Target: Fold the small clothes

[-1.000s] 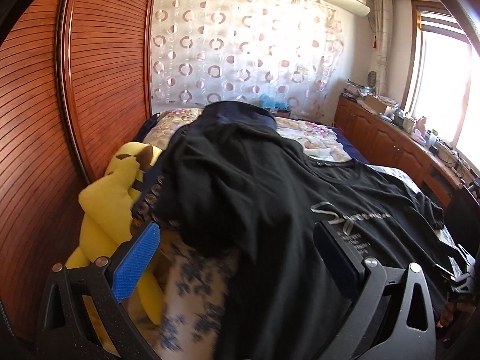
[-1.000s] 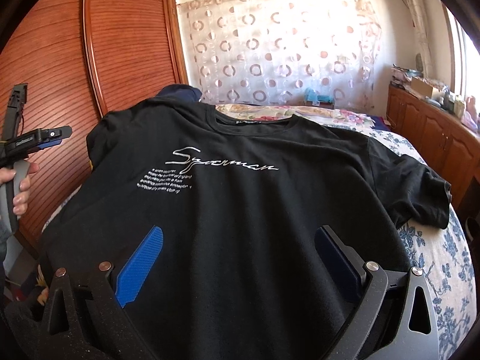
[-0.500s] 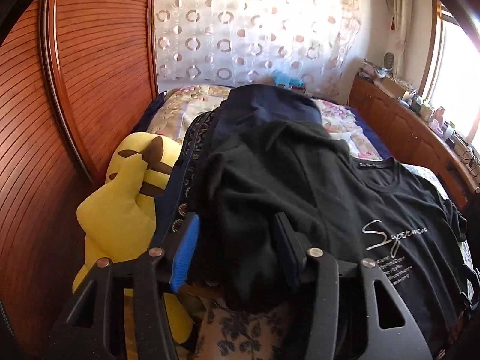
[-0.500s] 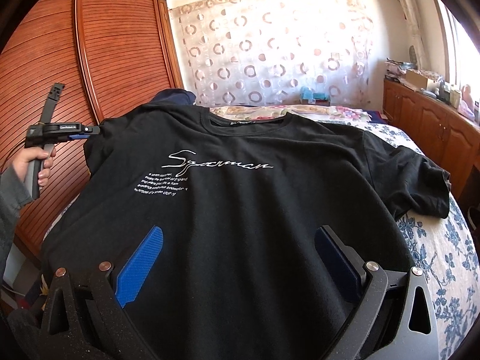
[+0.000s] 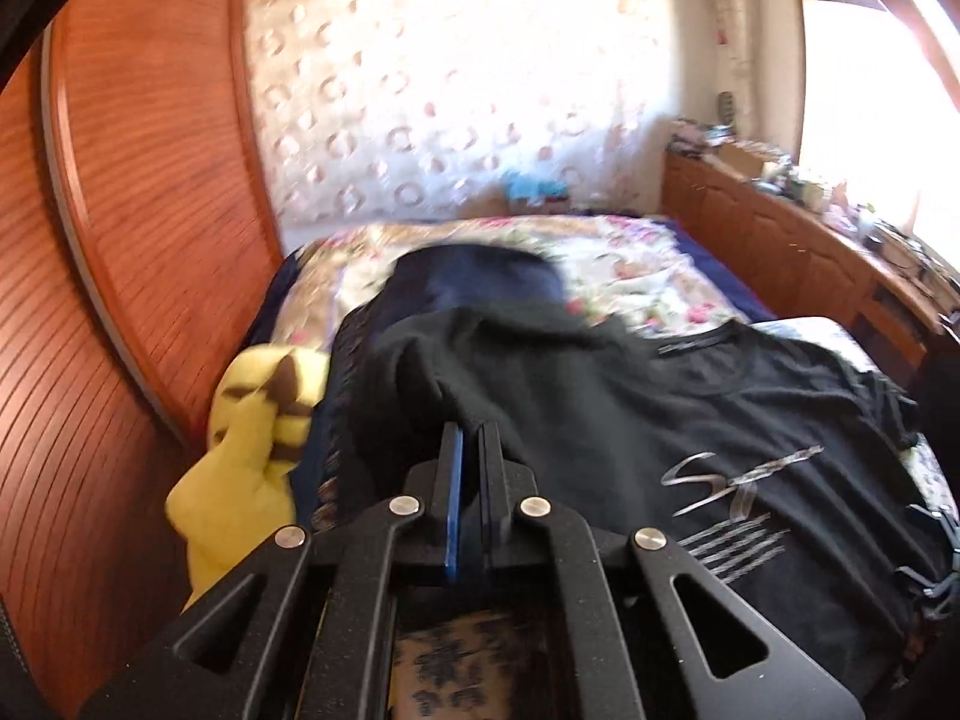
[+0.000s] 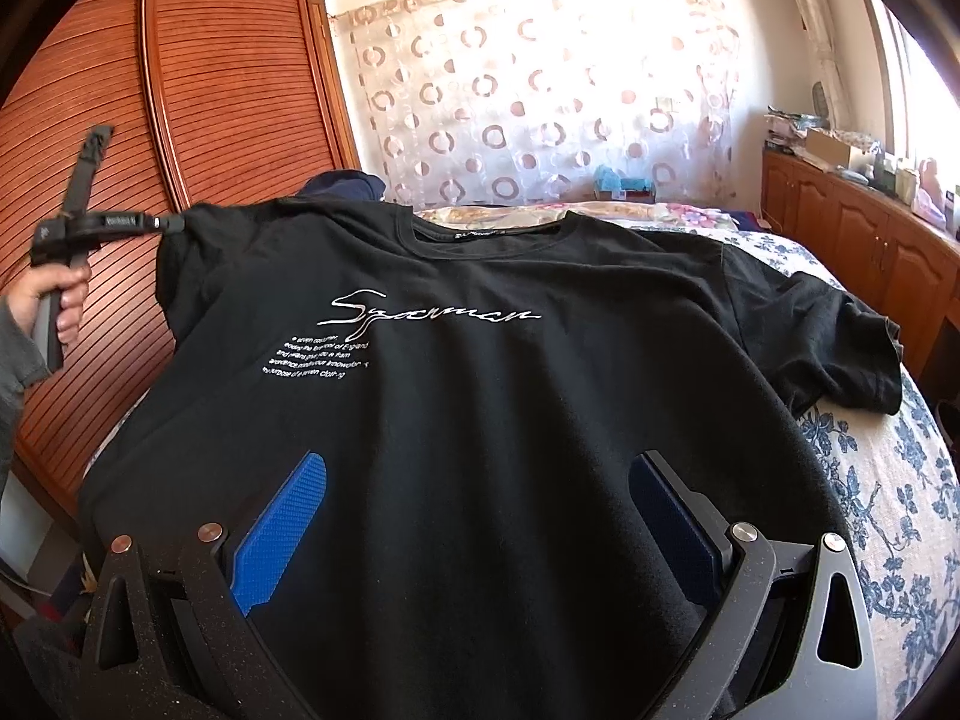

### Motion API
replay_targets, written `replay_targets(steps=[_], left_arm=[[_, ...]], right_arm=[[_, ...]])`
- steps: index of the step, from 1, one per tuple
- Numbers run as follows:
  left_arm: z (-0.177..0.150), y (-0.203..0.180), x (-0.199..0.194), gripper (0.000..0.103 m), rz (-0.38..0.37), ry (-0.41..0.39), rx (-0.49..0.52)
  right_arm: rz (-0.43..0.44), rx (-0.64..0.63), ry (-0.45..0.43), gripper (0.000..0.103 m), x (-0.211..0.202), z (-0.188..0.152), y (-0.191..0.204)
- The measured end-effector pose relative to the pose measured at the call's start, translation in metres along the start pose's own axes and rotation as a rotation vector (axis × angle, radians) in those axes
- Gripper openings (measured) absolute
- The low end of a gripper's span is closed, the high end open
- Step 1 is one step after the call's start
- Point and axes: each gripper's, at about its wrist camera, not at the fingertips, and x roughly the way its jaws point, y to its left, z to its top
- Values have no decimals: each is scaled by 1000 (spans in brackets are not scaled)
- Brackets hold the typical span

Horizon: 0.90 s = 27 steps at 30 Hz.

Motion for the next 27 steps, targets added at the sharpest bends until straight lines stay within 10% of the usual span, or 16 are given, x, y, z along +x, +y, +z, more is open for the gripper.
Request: replay_targets(steps=[7,16,27], left_arm=[[12,-84,-26,9,-140,-35,151],[-13,-92,-36,78,-142,-47,195],[-104,-75,13,78,-125,117,95]], right_arm=[[-6,-14,1,101,0,1,3],[-2,-12,3,101,-1,2,3],[64,-28,24,97,-5,13,2]])
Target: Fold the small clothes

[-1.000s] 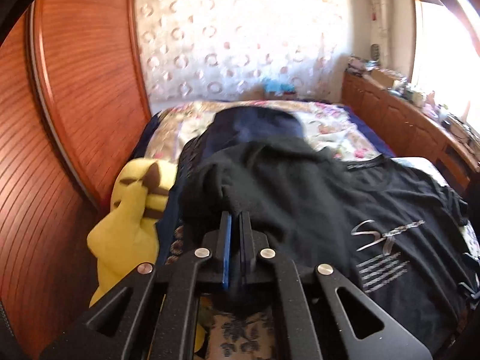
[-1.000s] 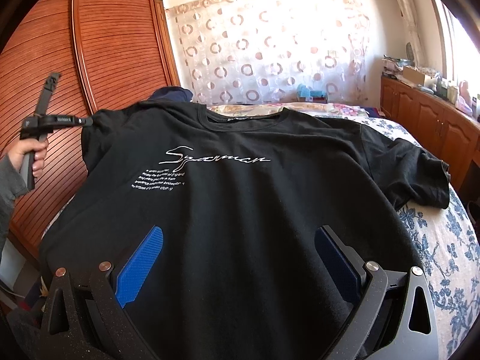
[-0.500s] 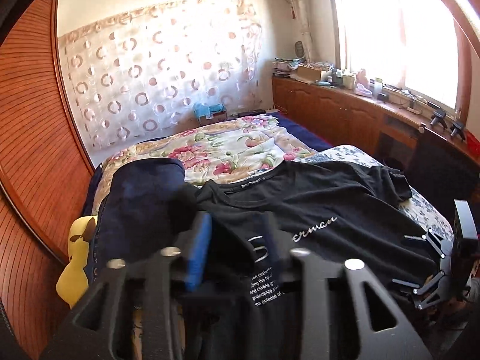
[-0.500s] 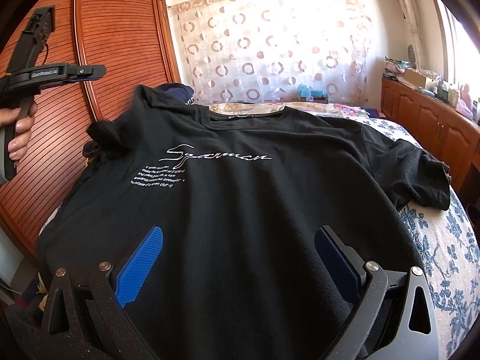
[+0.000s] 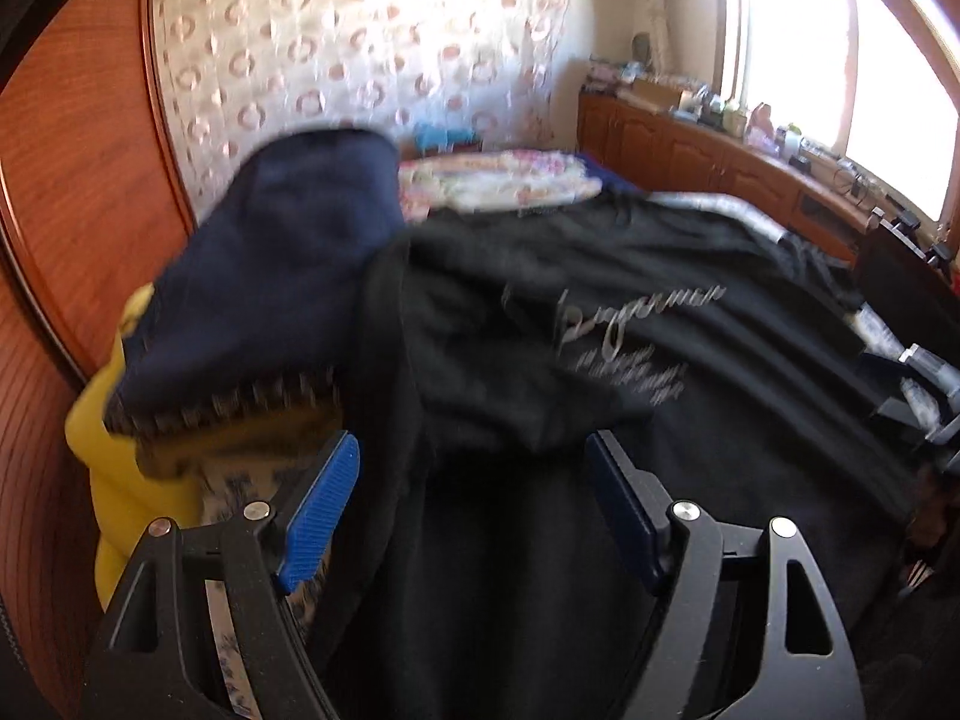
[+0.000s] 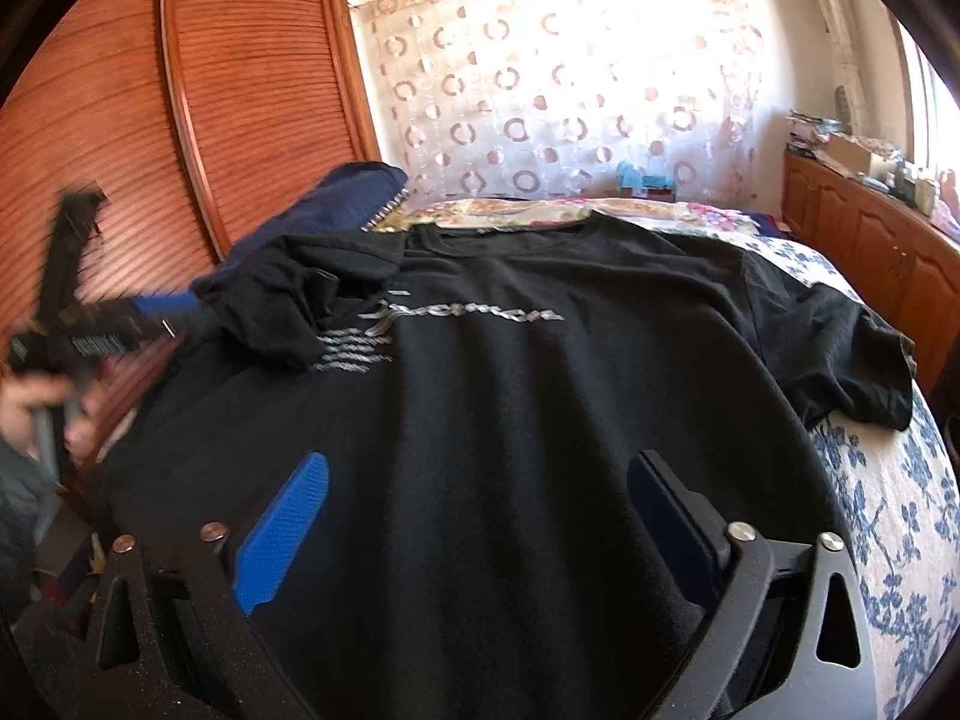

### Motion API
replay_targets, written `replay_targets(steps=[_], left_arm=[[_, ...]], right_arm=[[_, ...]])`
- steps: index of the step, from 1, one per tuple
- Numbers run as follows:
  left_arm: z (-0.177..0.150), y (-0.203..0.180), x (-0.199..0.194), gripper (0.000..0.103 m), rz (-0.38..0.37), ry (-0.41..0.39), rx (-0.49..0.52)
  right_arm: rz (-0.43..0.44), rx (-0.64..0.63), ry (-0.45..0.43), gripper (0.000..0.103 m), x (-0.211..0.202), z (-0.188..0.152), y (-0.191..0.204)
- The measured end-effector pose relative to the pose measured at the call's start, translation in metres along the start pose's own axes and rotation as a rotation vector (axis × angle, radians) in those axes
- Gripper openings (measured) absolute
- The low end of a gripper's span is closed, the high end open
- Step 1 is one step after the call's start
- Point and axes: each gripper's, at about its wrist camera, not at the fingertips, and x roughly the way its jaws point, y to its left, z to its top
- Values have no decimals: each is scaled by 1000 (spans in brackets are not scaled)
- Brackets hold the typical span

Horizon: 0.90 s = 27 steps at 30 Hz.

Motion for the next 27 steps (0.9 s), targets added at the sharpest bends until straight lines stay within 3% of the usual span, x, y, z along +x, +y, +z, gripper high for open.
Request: replay_targets(steps=[7,11,14,20,27], left_arm=[[-12,11,24,78,33,68,-48],[-18,14,38,79,49,115,-74],[-20,19,35,79,19,106,-111],[-22,16,36,87,21,117,-88],[-21,17,39,88,18,118,-87]], right_arm=[[32,-93,-19,82,-8,36,2],[56,-141,-4,63,8,61,5],[79,-175,18,60,28,78,8],[109,-210,96,56,89,102,12],[152,-153,193,48,166,122,11]])
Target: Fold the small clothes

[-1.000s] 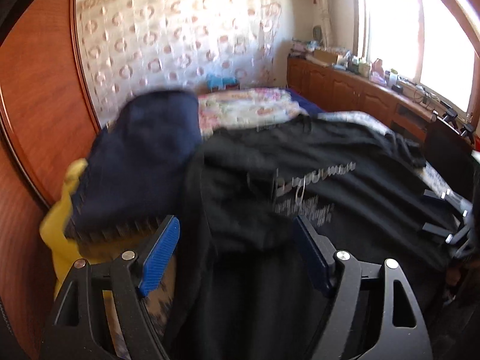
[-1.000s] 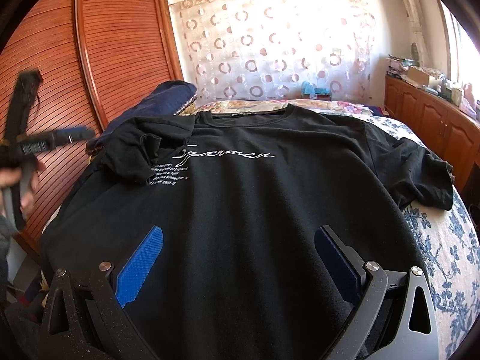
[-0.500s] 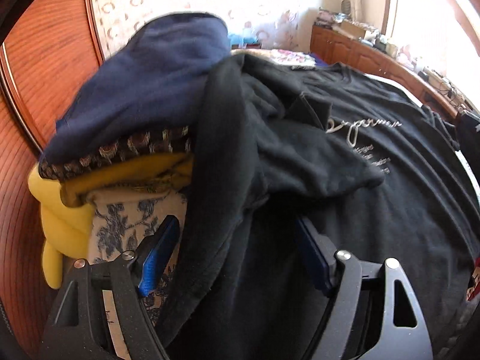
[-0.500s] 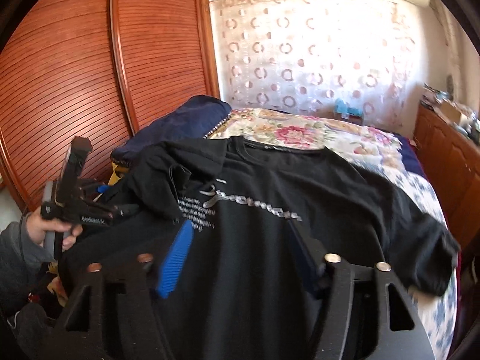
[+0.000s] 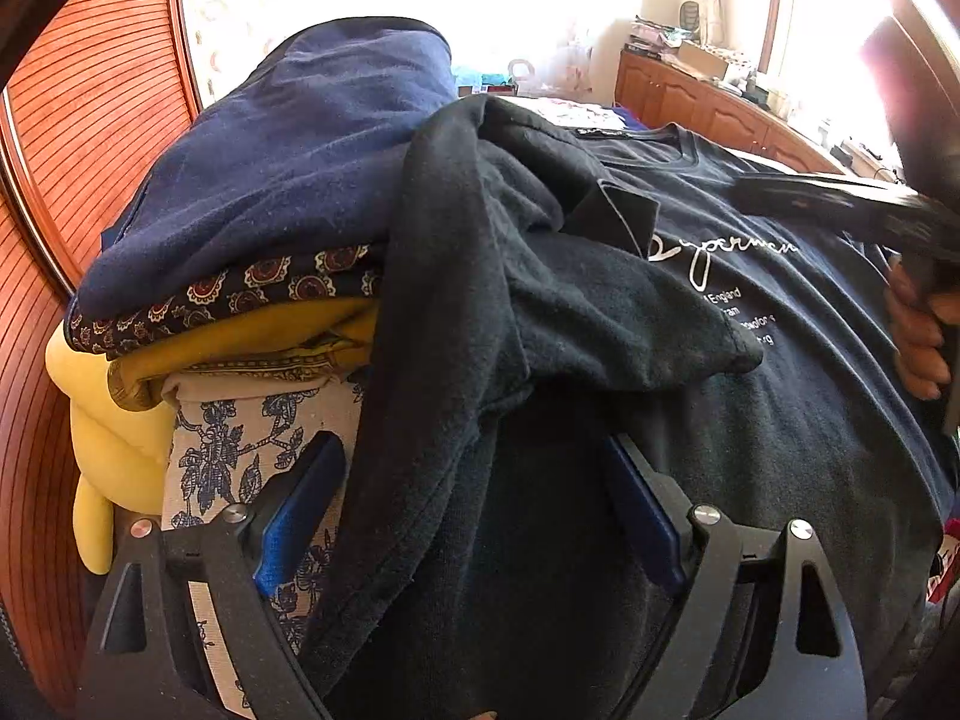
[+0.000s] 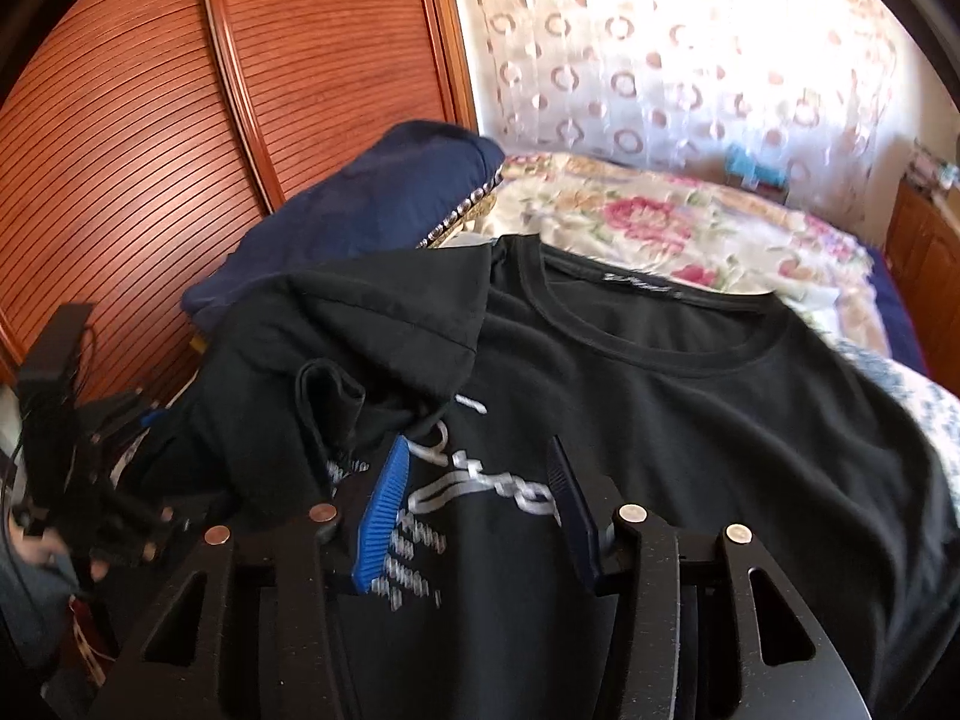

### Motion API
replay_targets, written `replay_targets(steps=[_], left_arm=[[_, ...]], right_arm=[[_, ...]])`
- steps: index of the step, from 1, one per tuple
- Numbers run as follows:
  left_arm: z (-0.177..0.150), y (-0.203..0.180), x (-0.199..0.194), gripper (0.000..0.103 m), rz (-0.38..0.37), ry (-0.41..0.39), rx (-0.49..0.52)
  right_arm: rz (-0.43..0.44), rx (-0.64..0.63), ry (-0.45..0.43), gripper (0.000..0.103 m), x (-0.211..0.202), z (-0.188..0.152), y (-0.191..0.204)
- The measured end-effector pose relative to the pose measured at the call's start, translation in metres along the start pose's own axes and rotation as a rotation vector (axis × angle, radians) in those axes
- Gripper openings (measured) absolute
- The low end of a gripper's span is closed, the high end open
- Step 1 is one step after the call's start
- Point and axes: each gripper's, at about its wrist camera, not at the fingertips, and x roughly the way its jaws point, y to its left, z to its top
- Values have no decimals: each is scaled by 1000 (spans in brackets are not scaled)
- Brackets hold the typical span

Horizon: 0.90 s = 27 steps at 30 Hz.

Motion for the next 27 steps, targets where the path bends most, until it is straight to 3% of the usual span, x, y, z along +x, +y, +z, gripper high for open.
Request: replay_targets(steps=[6,12,15,16,17,18,21,23,25,27], left_arm=[[-1,0,-1,88,0,-4,1],[3,14,-23,69,-80,-82,-57],[13,21,-39,63,-110,-134,-76],[18,23,-45,62,-118,-155,-80],[22,23,-48,61,-120,-167,-81],[25,23,-50,61,-121,-175,-79],[41,18,-43,60,-119,-176,-53],[47,14,-33,51,-116,-154,-45],[51,15,-21,47,-102,-127,-38],[55,13,-14,39,-70,-117,-19]], right_arm=[[39,43,55,40,50,30,-13],[72,78,109,38,90,50,-33],[93,79,134,21,106,63,-39],[101,76,137,9,109,68,-39],[111,68,137,3,112,73,-37],[109,54,124,2,111,78,-37],[39,29,-31,1,87,96,-35],[-37,41,-104,1,73,105,-39],[-68,18,-129,2,67,110,-39],[-107,-2,-108,14,69,111,-38]])
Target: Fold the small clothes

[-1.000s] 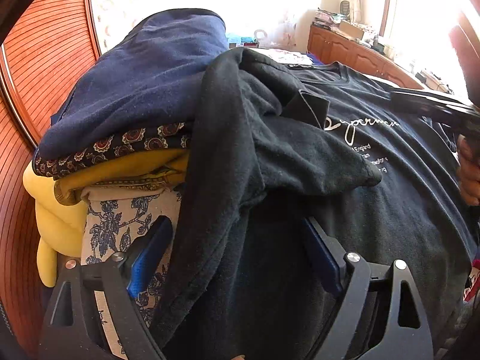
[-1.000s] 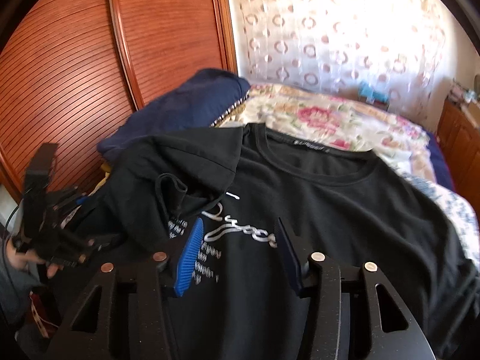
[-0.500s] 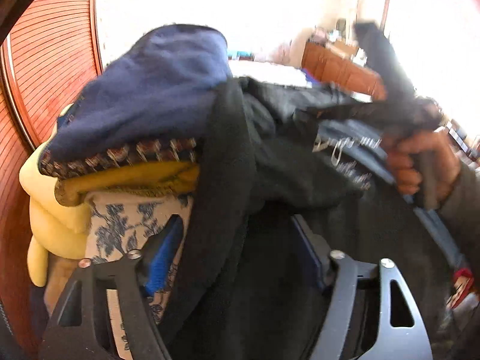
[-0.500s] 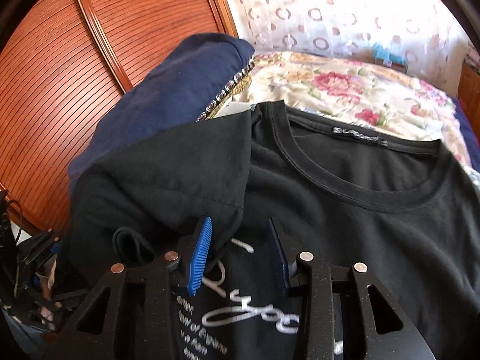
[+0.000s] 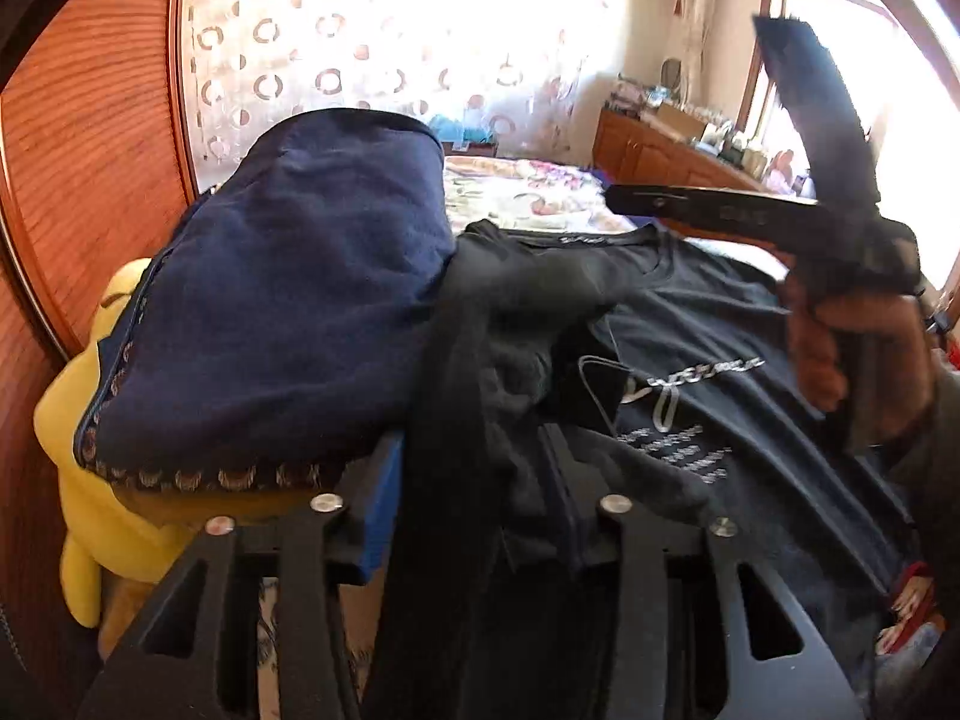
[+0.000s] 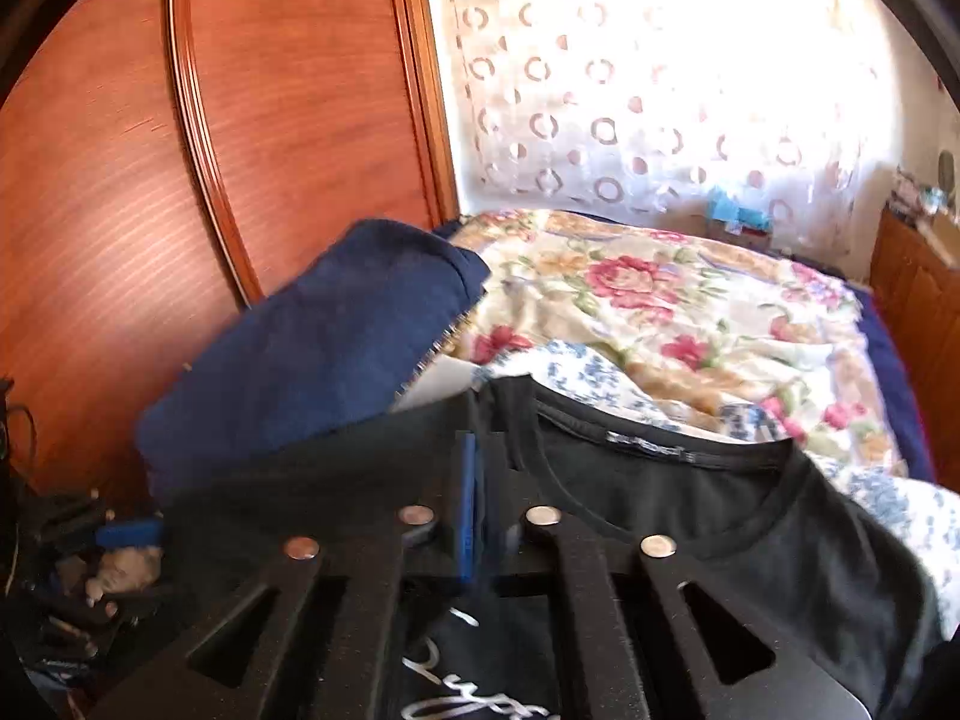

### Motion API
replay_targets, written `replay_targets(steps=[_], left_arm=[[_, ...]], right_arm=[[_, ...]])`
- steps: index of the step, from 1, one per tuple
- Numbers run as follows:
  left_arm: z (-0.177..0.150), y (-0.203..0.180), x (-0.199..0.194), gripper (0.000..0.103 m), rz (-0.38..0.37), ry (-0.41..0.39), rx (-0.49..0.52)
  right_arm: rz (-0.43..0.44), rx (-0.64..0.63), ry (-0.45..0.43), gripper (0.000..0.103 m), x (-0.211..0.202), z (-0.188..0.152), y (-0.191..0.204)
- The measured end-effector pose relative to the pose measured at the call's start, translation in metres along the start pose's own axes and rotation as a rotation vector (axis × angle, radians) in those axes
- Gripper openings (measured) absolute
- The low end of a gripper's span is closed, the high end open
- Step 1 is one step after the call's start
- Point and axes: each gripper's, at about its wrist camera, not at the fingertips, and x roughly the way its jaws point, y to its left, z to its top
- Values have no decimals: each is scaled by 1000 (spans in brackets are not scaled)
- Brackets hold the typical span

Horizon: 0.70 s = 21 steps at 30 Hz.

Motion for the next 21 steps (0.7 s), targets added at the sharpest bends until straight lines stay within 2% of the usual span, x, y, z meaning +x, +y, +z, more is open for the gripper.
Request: replay_targets(steps=[1,2,4,10,13,17,18,19,20,21], left_arm=[[1,-1,3,31,17,5,9],[2,-2,5,21,32,6,19],[2,-1,4,14,25,2,27],[4,2,-4,12,22,-12,28],[3,2,-4,12,24,-9,30],[2,2,-6,11,13,-16,18],[2,2,-7,11,9,-19,17],[2,2,-8,10,2,-24,13],[2,3,-10,9,-6,-29,7],[2,4,-12,9,-12,-36,0]], right_arm=[[-15,-4,7,34,-2,-3,3],[-18,-6,13,45,-2,-6,4],[20,-6,11,45,-3,-11,7],[215,-12,80,45,-1,-44,22],[253,3,123,45,20,-46,25],[221,-13,154,45,52,-40,19],[222,-14,160,41,57,-39,17],[237,-15,165,20,60,-38,16],[253,-22,174,5,61,-34,16],[260,-33,170,4,64,-32,14]])
